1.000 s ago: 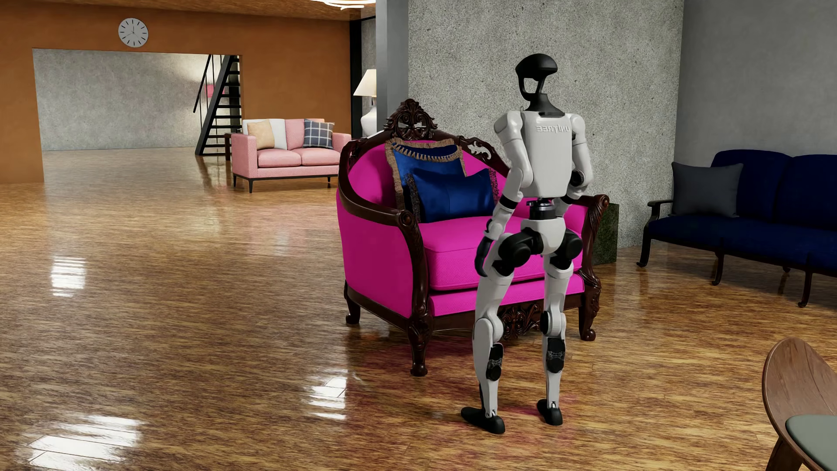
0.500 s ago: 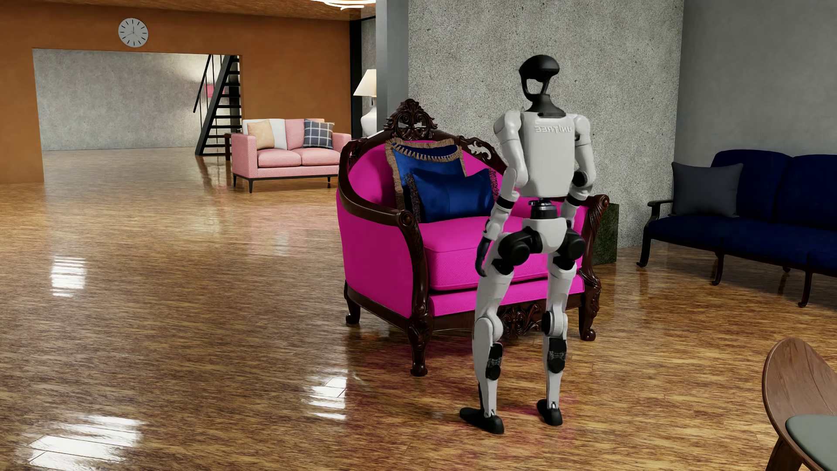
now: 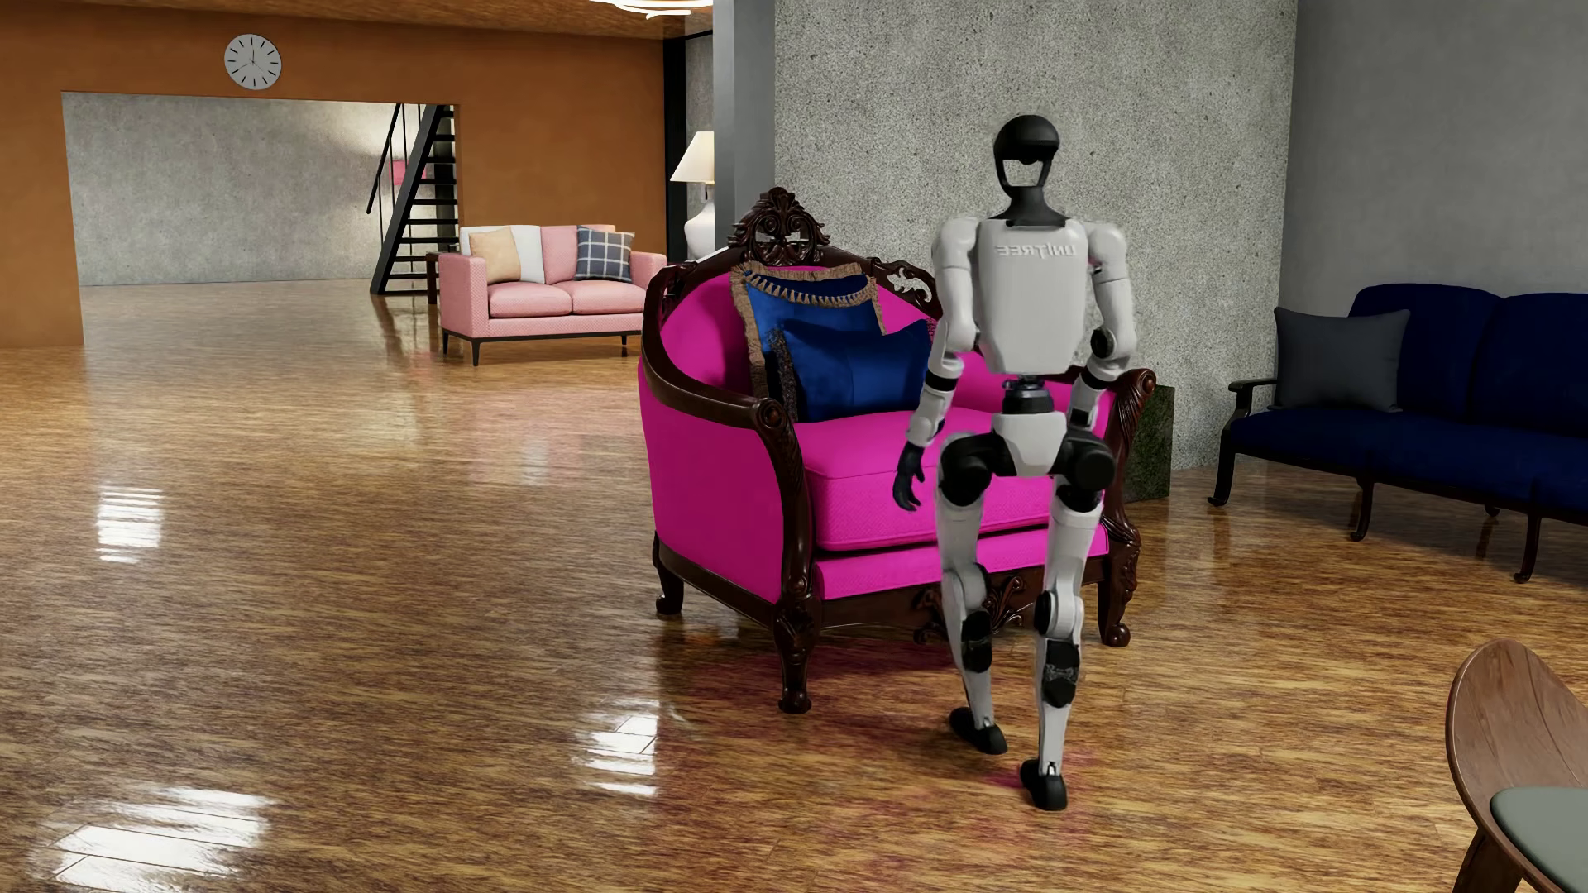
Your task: Go to the pink armchair
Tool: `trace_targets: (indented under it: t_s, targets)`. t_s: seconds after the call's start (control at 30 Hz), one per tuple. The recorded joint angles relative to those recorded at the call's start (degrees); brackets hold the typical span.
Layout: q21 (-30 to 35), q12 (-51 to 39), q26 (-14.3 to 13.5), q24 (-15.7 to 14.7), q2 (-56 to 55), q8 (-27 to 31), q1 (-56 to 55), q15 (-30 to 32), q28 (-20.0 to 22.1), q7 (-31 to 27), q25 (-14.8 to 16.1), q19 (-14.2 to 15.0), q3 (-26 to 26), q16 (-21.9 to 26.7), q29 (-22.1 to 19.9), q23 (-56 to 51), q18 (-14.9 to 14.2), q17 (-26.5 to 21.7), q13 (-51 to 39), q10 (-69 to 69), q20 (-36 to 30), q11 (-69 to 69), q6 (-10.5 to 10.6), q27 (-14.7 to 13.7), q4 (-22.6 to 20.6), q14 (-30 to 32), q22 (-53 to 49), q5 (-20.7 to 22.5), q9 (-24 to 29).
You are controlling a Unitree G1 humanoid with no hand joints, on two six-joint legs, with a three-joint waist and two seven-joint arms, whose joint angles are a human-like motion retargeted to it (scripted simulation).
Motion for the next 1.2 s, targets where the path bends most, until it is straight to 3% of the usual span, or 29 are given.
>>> trace_targets:
  t_s: [0.07, 0.17, 0.2, 0.23, 0.27, 0.33, 0.4, 0.5, 0.57, 0.63, 0.67, 0.8, 0.93, 1.07, 1.17, 1.2]
  targets:
    - [-1.16, -1.02, 1.0, -0.22, 0.53, 1.21, 2.37, 0.36, 0.12, 1.35, 1.81, 0.11, 0.05, 0.09, -1.95, 2.55, 6.12, 0.71, -0.26, -1.18, 0.32, 2.66, -0.15, 0.78, 0.06, -0.39, 1.48, -0.08, -0.16]
    - [-1.5, -3.22, 1.91, -0.69, -1.07, 0.5, 6.26, 6.29, 1.8, 2.89, 3.3, 1.57, 0.3, -0.52, -3.98, 6.53, 6.13, 0.23, 1.76, -1.84, 2.0, 11.3, -0.72, 1.7, 0.31, -2.45, 2.1, -1.32, 0.1]
    - [-0.35, -3.46, 0.85, -0.67, -2.66, 0.99, 7.79, 9.47, 2.23, 3.79, 3.21, 4.76, 0.38, -0.76, -2.58, 7.96, 5.93, -0.86, 2.02, -2.87, 1.86, 15.29, -0.86, 1.75, 0.2, -2.85, 1.21, -1.97, 0.16]
    - [0.34, -3.69, -0.46, -0.85, -4.89, 1.76, 9.07, 12.93, 2.53, 4.53, 3.27, 10.33, 0.5, -0.98, -0.99, 8.99, 5.84, -2.09, 2.45, -3.66, 1.57, 20.23, -1.02, 1.93, -0.05, -3.28, 0.14, -2.6, 0.27]
    - [0.09, -4.63, -0.96, -1.17, -7.38, 2.33, 9.86, 14.14, 2.81, 5.09, 3.37, 20.61, 0.66, -1.44, 0.0, 8.93, 5.75, -3.3, 3.6, -3.64, 1.08, 25.8, -1.25, 2.4, -0.29, -3.92, -0.78, -3.85, 0.46]
    - [-1.74, -5.58, -2.29, -1.84, -13.8, -0.02, 10.66, 13.97, 3.34, 6.47, 4.37, 21.59, 1.66, -1.73, -1.37, 8.79, 5.3, -4.63, 5.61, -2.51, 0.86, 37.46, -1.84, 3.13, -0.05, -5.47, -2.59, -5.54, 1.05]
    - [-3.32, -6.91, -2.78, -2.03, -18.47, -1.51, 11.39, 12.78, 4.25, 6.11, 5.72, 22.11, 1.36, -1.81, -3.38, 9.36, 4.59, -4.46, 7.34, -2.29, 0.91, 42.07, -2.53, 3.51, -0.21, -6.3, -3.97, -13.28, 1.47]
    - [-2.52, -7.69, -4.15, -1.86, -20.17, -7.44, 12.44, 9.59, 4.39, 3.33, 5.74, 10.93, -0.97, -1.05, -1.08, 10.35, 3.24, -4.09, 8.3, -3.18, -0.02, 31.74, -3.62, 3.56, -1.32, -6.67, -4.96, -23.15, 1.66]
    - [-2.63, -7.59, -4.99, -1.64, -19.96, -2.19, 13.07, 8.81, 3.92, 1.02, 5.77, 8.08, -2.35, -0.6, -0.47, 9.62, 2.19, -3.8, 8.78, -3.62, -0.85, 18.48, -4.03, 3.3, -1.85, -7.0, -4.87, -20.08, 1.63]
    - [-3.39, -7.68, -4.19, -1.47, -17.3, 8.05, 13.58, 11.56, 3.56, -1.47, 5.84, 11.1, -2.8, -0.46, -1.53, 8.86, 1.05, -2.74, 9.08, -4.05, -1.65, 6.12, -4.13, 3.31, -2.02, -7.26, -4.35, -15.13, 1.46]
    - [-3.57, -7.79, -3.28, -1.56, -15.9, 7.31, 13.64, 11.09, 3.48, -2.7, 5.73, 11.44, -2.57, -0.41, -2.01, 8.72, 0.42, -2.11, 9.03, -3.79, -1.68, 4.7, -4.19, 3.24, -1.97, -7.39, -3.83, -15.24, 1.41]
    - [-2.18, -7.78, 0.15, -2.16, -11.94, -0.68, 13.71, 11.09, 4.49, -8.69, 3.99, 8.41, -1.84, -0.93, -1.41, 8.85, -2.52, -0.23, 6.72, -3.95, 0.53, 1.62, -3.57, 3.2, -1.02, -6.85, -0.5, -15.51, 1.26]
    - [-2.05, -5.79, 0.3, -2.01, -8.41, -8.52, 12.24, 10.55, 2.68, -15.86, 3.62, 6.66, -1.42, -0.2, -2.88, 8.11, -5.57, -0.19, 3.33, -3.57, 0.22, -1.85, -2.46, 2.29, -0.76, -6.1, 1.37, -15.35, 1.21]
    - [-1.34, -4.95, 0.45, -4.25, -6.81, -16.9, 9.02, 10.22, 3.1, -22.6, 3.74, 5.49, -1.13, -1.3, -2.78, 9.18, -8.66, -2.3, -0.71, -2.86, 2.83, -4.3, -1.24, 2.17, -2.25, -5.12, 1.04, -16.35, 0.97]
    - [2.07, -4.36, -0.11, -3.52, -7.04, -21.91, 6.58, 9.54, 2.97, -19.48, 3.34, 5.05, -1.23, -1.77, -1.26, 11.98, -13.49, -5.25, -4.75, -2.68, 4.09, -3.4, -0.52, 2.34, -1.32, -4.8, 0.86, -18.19, 0.87]
    - [3.53, -4.22, -0.2, -2.77, -6.89, -23.29, 6.07, 9.48, 2.52, -16.45, 3.13, 4.95, -1.38, -1.5, -0.79, 12.99, -13.19, -6.17, -6.14, -1.96, 4.15, -3.36, -0.38, 2.38, 0.01, -4.63, 1.27, -18.67, 0.81]
